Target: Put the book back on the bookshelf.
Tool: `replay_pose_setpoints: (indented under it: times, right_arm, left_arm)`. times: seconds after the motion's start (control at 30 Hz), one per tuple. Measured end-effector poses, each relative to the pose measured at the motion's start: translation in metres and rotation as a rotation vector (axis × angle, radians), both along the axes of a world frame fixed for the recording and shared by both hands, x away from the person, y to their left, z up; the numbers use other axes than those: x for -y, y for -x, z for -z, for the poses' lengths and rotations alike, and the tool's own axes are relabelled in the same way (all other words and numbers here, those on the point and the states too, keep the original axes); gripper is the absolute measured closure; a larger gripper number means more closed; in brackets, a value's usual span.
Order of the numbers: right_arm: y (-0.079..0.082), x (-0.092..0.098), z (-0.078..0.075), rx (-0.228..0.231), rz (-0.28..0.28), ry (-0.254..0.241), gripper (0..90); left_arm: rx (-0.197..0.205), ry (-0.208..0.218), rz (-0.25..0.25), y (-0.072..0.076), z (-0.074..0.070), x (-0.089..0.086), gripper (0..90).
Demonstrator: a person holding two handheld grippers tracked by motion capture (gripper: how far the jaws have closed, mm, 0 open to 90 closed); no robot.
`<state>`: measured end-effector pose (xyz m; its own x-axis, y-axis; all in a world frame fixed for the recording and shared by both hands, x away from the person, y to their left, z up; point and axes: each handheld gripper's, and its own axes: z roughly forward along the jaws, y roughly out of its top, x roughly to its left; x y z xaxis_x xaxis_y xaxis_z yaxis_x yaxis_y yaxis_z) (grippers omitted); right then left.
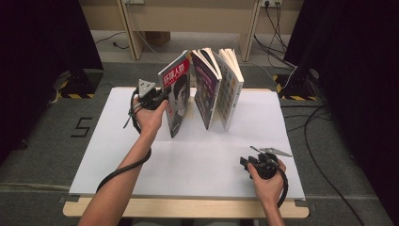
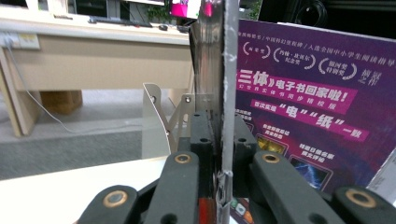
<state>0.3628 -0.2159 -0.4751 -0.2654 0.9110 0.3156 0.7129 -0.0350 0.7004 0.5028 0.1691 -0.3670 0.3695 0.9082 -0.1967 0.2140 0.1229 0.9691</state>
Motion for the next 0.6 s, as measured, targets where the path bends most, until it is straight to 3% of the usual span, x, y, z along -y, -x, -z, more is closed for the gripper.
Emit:
replay_pose_setpoints:
  times: [0.23,0.6]
  right_arm:
    - [0.000,-0.001,0.001,-0.003,0.000,-0.002,57.6]
    - [-0.001,0.000,0.002,-0.007,-0.002,0.002,57.1]
  left_arm:
    - [-0.024,0.067,0.019,-0.006,-0.008,-0.004,77.9]
    - [-0.075,0.061,0.032,-0.016,-0.018,-0.002,75.9]
